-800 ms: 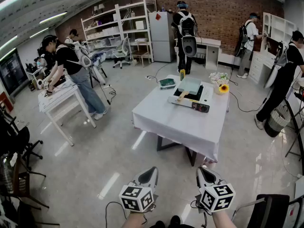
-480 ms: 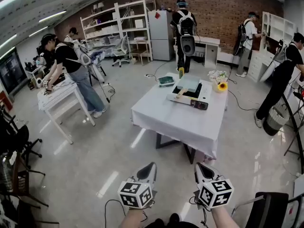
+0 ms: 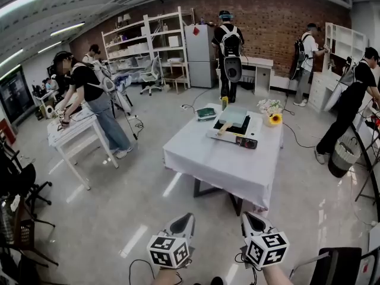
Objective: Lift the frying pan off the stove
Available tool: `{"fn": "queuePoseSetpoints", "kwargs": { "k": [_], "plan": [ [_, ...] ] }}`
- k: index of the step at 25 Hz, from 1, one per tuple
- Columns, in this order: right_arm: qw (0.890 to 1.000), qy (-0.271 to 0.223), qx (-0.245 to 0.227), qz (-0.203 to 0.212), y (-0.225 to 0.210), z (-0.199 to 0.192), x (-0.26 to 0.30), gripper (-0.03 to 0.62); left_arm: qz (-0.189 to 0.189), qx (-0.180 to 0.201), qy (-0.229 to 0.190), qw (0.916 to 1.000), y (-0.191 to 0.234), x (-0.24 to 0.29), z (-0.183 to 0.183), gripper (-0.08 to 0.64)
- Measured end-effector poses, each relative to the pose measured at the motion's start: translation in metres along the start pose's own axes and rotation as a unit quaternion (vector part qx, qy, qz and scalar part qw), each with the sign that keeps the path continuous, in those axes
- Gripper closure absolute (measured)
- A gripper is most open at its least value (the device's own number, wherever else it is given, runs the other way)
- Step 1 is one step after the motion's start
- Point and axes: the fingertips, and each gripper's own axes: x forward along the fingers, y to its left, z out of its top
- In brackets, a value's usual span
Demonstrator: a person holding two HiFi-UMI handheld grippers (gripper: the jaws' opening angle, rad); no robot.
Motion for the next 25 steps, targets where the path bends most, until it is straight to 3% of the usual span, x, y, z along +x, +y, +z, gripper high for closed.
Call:
{"fn": "queuePoseSetpoints", "kwargs": {
  "k": [4,8,14,25],
  "plan": [
    [1.000,-0.003,0.007,0.001,-0.009,0.001,0.004,0.583,-0.007,-0.005,0.006,0.9999,0.000,0.008,-0.004,0.546],
    [1.000,0.006,0.019,0.011,-0.016,0.000,0.009,0.496,-0.004,-0.011,0.006,0.9999,0.000,0.017,-0.003,0.511],
    [0.999,0.011,0.033,0.032,-0.022,0.000,0.010,0.431,-0.003,-0.012,0.007,0.9999,-0.004,0.025,-0.002,0.448],
    [0.998,0.005,0.040,0.042,-0.036,0.010,0.035,0.385,0.005,-0.006,0.001,1.0000,0.012,0.058,0.012,0.431]
  ]
}}
